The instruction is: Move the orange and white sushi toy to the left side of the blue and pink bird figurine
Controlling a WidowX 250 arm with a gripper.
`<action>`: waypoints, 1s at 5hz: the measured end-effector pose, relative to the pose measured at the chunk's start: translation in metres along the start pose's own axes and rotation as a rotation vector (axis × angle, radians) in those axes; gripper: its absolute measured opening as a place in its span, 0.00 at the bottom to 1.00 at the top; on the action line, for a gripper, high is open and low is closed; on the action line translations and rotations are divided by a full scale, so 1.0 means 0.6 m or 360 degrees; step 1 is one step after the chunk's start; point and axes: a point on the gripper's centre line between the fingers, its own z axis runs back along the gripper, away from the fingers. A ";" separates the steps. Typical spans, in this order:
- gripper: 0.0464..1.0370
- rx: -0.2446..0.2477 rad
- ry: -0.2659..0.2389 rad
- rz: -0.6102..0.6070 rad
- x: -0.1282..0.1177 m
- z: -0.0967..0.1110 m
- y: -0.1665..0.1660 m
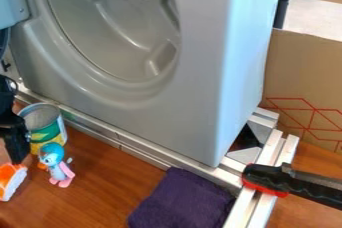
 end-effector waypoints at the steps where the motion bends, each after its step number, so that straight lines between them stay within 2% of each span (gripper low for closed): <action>1: 0.96 0.0010 0.0032 -0.0023 -0.013 0.040 -0.015; 2: 0.96 0.0010 0.0020 -0.0280 -0.012 0.092 -0.095; 3: 0.96 -0.0022 0.0011 -0.0556 -0.015 0.098 -0.177; 4: 0.96 -0.0034 0.0040 -0.0723 -0.028 0.077 -0.249; 5: 0.96 -0.0057 0.0139 -0.0866 -0.040 0.032 -0.298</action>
